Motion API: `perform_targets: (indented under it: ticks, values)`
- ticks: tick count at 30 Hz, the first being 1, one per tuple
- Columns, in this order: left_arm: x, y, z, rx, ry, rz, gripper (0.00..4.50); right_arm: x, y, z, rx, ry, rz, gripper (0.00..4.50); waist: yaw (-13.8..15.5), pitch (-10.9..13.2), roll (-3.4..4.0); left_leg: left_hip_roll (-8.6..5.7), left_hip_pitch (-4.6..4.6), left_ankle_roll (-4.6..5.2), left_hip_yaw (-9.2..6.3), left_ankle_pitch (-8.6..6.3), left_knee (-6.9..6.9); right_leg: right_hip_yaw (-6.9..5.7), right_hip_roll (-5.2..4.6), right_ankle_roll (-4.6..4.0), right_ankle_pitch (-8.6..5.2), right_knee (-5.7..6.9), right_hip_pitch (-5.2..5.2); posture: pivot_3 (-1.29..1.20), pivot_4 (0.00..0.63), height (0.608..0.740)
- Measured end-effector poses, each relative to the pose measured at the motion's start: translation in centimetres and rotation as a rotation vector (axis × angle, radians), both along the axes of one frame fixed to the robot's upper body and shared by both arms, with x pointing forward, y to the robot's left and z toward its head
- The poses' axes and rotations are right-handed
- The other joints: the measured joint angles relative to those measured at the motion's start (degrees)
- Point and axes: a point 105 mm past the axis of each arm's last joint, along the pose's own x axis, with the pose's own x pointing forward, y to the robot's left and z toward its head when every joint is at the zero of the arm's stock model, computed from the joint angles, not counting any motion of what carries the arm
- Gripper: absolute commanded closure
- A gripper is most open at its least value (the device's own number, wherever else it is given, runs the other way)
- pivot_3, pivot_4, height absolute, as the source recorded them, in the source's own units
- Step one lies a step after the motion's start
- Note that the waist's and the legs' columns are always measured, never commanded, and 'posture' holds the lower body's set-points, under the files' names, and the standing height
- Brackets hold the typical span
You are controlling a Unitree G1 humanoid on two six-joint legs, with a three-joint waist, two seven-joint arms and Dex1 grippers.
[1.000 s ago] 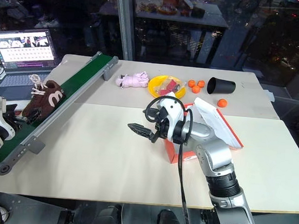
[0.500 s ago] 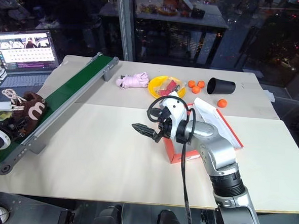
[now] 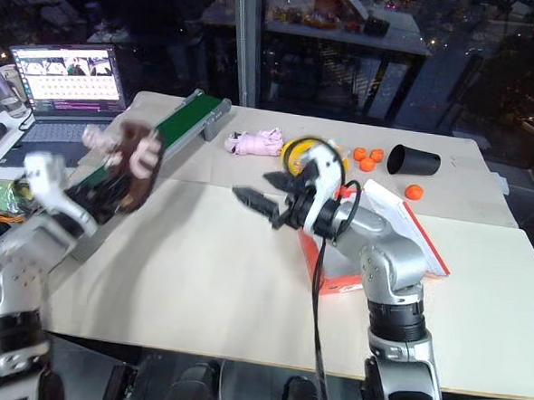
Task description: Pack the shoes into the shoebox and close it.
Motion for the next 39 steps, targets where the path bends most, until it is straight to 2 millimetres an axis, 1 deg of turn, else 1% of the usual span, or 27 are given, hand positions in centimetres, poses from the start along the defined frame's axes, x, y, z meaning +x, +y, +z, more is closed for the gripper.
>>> perform_targets:
  ticks: [1,2,3,5,7,9,12,14,19,22,25,28,29,32,33,35,36,37,39]
  values:
    - [0.1,-1.7,1.9,-0.01,-0.056,-0.035,4.32,0.4,-0.3,0.5,0.056,0.039,-0.014,0.0,-0.19,0.0,0.01,-0.02,0.01,0.03,0.0,0.01,0.0,0.04,0.0,0.01,0.0,-0.02,-0.01,0.0,0.15,0.736]
    - [0.2,-3.2,3.1,-0.023,-0.092,-0.07,4.32,0.8,-0.6,0.9,0.108,0.071,-0.026,0.0,-0.41,-0.01,0.02,-0.03,0.01,0.05,0.0,0.02,-0.03,0.05,0.0,0.02,-0.01,-0.02,-0.01,0.0,0.15,0.736]
    - [0.3,-4.5,3.6,-0.029,-0.105,-0.1,4.32,1.0,-0.8,1.3,0.141,0.091,-0.03,0.0,-0.64,-0.01,0.04,-0.03,0.03,0.06,0.0,0.01,-0.05,0.07,0.01,0.03,-0.01,-0.01,-0.01,0.0,0.15,0.736]
    - [0.5,-7.0,3.5,-0.051,-0.095,-0.161,4.32,1.3,-1.2,1.9,0.193,0.126,-0.046,0.0,-1.18,-0.01,0.05,-0.02,0.03,0.08,-0.02,0.01,-0.16,0.07,0.04,0.04,-0.02,0.01,-0.05,0.0,0.15,0.736]
    - [0.8,-8.9,2.9,-0.08,-0.066,-0.209,4.32,1.6,-1.6,2.5,0.238,0.148,-0.062,0.0,-1.47,0.0,0.06,-0.02,0.02,0.09,-0.04,0.01,-0.21,0.07,0.06,0.04,-0.02,0.03,-0.1,0.0,0.15,0.736]
    - [0.7,-10.9,2.4,-0.083,-0.047,-0.262,4.32,1.9,-2.1,3.6,0.306,0.166,-0.076,0.0,-1.7,0.02,0.08,-0.02,0.01,0.1,-0.05,0.01,-0.2,0.09,0.07,0.04,-0.02,0.04,-0.12,0.0,0.15,0.736]
    - [0.6,-11.8,2.1,-0.085,-0.041,-0.291,4.32,1.9,-2.7,5.1,0.368,0.16,-0.084,0.0,-1.84,0.04,0.12,-0.02,0.01,0.11,-0.05,0.02,-0.19,0.09,0.08,0.04,-0.02,0.06,-0.12,0.0,0.15,0.736]
    - [0.6,-12.0,2.0,-0.085,-0.038,-0.301,4.32,1.8,-3.0,5.5,0.389,0.162,-0.091,0.0,-1.76,0.04,0.12,-0.03,0.01,0.12,-0.06,0.03,-0.13,0.09,0.07,0.04,-0.02,0.06,-0.1,0.0,0.15,0.736]
    - [0.6,-13.0,1.6,-0.096,-0.022,-0.34,4.32,1.6,-2.6,5.4,0.38,0.178,-0.101,0.0,-1.71,0.05,0.14,-0.03,-0.02,0.13,-0.06,0.03,-0.03,0.1,0.07,0.06,-0.01,0.04,-0.07,0.0,0.15,0.736]
    - [0.5,-14.2,1.2,-0.104,-0.009,-0.382,4.32,1.4,-2.2,4.7,0.349,0.19,-0.11,0.0,-1.59,0.05,0.13,-0.03,-0.02,0.14,-0.07,0.04,-0.03,0.1,0.07,0.06,-0.01,0.04,-0.07,0.0,0.15,0.736]
    - [0.3,-14.7,1.3,-0.1,-0.013,-0.4,4.33,1.6,-2.2,4.0,0.337,0.211,-0.124,0.72,-1.58,0.06,0.16,-0.04,-0.03,0.14,-0.07,0.04,-0.03,0.1,0.06,0.06,-0.01,0.04,-0.07,0.0,0.15,0.736]
    - [0.2,-15.0,1.3,-0.098,-0.013,-0.409,4.33,1.6,-2.2,4.1,0.34,0.206,-0.132,1.81,-1.59,0.07,0.17,-0.04,-0.03,0.14,-0.07,0.04,-0.03,0.1,0.07,0.06,-0.01,0.04,-0.08,0.0,0.15,0.736]
    - [0.2,-15.0,1.3,-0.098,-0.014,-0.411,4.33,1.7,-2.3,4.1,0.34,0.207,-0.138,2.06,-1.6,0.07,0.17,-0.04,-0.03,0.14,-0.07,0.04,-0.03,0.1,0.07,0.06,-0.01,0.03,-0.08,0.0,0.15,0.736]
    - [0.2,-14.9,1.3,-0.095,-0.014,-0.407,4.33,1.9,-2.3,4.0,0.339,0.208,-0.144,3.18,-1.61,0.07,0.18,-0.04,-0.03,0.14,-0.07,0.04,-0.03,0.1,0.07,0.06,-0.01,0.03,-0.08,0.0,0.15,0.736]
    - [0.3,-14.9,1.3,-0.092,-0.013,-0.404,4.33,1.9,-2.3,4.0,0.339,0.209,-0.143,3.45,-1.62,0.07,0.18,-0.04,-0.03,0.14,-0.07,0.04,-0.03,0.1,0.07,0.06,-0.01,0.03,-0.08,0.0,0.15,0.736]
    - [0.4,-14.8,1.2,-0.092,-0.007,-0.393,3.47,2.0,-2.1,4.0,0.34,0.213,-0.139,3.96,-1.61,0.08,0.18,-0.04,-0.03,0.14,-0.07,0.04,-0.03,0.1,0.07,0.06,-0.01,0.03,-0.08,0.0,0.15,0.736]
    - [0.5,-14.5,1.3,-0.099,-0.008,-0.383,3.23,2.2,-2.2,4.0,0.341,0.216,-0.144,4.12,-1.61,0.08,0.18,-0.04,-0.03,0.14,-0.07,0.04,-0.03,0.1,0.07,0.06,-0.01,0.03,-0.08,0.0,0.15,0.736]
    - [0.5,-14.3,1.3,-0.109,-0.007,-0.373,2.81,2.4,-2.4,3.9,0.343,0.217,-0.156,4.17,-1.6,0.08,0.18,-0.04,-0.03,0.14,-0.07,0.04,-0.03,0.1,0.07,0.06,-0.01,0.03,-0.08,0.0,0.15,0.736]
    - [0.5,-13.7,1.2,-0.14,-0.003,-0.367,2.14,2.9,-3.1,4.1,0.351,0.21,-0.189,4.19,-1.58,0.08,0.18,-0.04,-0.03,0.14,-0.07,0.04,-0.03,0.1,0.07,0.06,-0.01,0.01,-0.08,0.0,0.15,0.736]
